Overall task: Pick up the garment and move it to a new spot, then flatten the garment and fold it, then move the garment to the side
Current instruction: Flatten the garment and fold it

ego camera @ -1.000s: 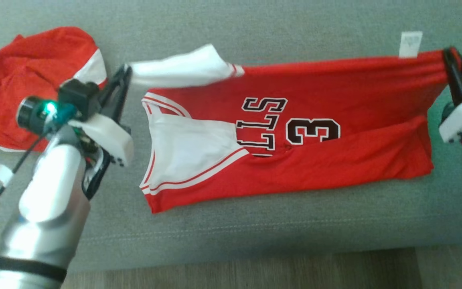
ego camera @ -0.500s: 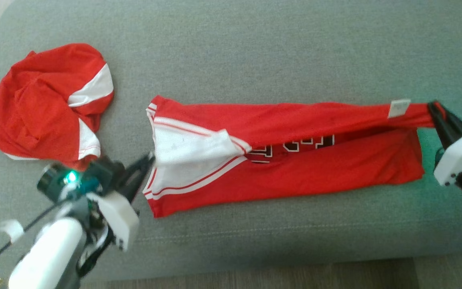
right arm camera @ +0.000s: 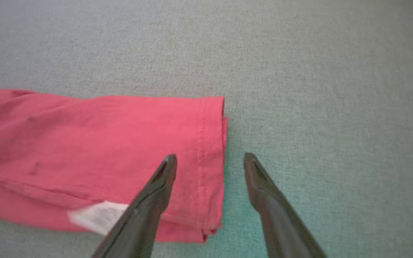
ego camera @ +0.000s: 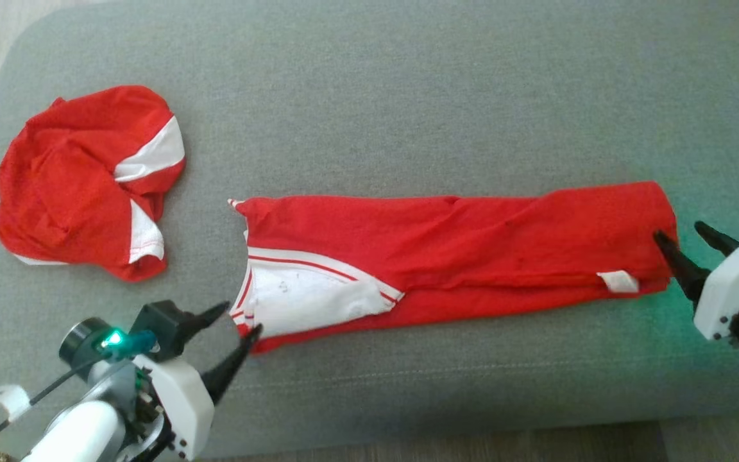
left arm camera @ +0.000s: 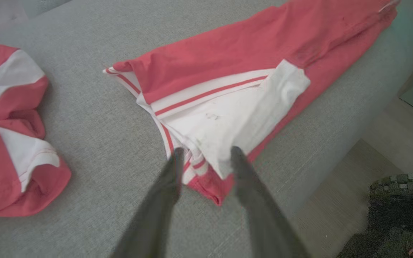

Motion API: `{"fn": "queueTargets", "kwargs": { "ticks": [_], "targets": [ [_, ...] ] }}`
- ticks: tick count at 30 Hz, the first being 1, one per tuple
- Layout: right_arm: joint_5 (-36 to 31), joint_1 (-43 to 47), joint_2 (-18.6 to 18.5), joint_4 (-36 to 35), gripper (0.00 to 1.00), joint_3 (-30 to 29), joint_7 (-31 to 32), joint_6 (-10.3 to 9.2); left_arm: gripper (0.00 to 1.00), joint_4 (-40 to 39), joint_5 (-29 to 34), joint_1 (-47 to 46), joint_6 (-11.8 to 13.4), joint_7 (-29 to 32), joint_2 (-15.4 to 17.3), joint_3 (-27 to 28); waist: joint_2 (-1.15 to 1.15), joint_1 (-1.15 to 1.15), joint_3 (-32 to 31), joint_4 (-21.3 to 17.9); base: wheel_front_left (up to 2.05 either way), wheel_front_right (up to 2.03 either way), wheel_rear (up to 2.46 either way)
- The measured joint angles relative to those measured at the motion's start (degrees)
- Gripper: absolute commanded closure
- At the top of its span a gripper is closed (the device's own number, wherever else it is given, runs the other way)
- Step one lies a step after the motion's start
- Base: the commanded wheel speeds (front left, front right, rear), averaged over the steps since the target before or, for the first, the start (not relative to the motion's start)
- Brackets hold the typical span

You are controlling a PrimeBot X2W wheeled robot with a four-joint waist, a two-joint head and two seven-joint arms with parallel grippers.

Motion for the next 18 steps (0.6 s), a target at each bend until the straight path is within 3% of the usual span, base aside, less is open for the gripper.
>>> {"fn": "queueTargets", "kwargs": {
  "ticks": [6, 10, 18],
  "targets": [
    [-0.6, 0.4, -1.3, -1.0, 0.0, -3.1, -0.5, 0.0, 0.0, -0.7, -0.6, 0.6, 2.1, -1.0, 0.0, 1.1, 0.0, 0.0, -0.9, -0.2, 0.0, 0.0, 0.0],
    [-1.3, 0.4, -0.7, -2.1, 0.0, -7.9, -4.4, 0.0, 0.0, -2.0, -2.6, 0.4, 5.5, -4.5, -1.4, 4.7, 0.0, 0.0, -0.7, -0.1, 0.0, 0.0, 0.0],
    [-4.0, 2.9, 7.7, -8.0, 0.0, -17.7, -12.6, -0.01, 0.0, -2.0, -8.3, -0.1, 12.1, -15.8, -9.3, 13.2, 0.0, 0.0, -1.9, -0.1, 0.0, 0.0, 0.0]
  ]
}}
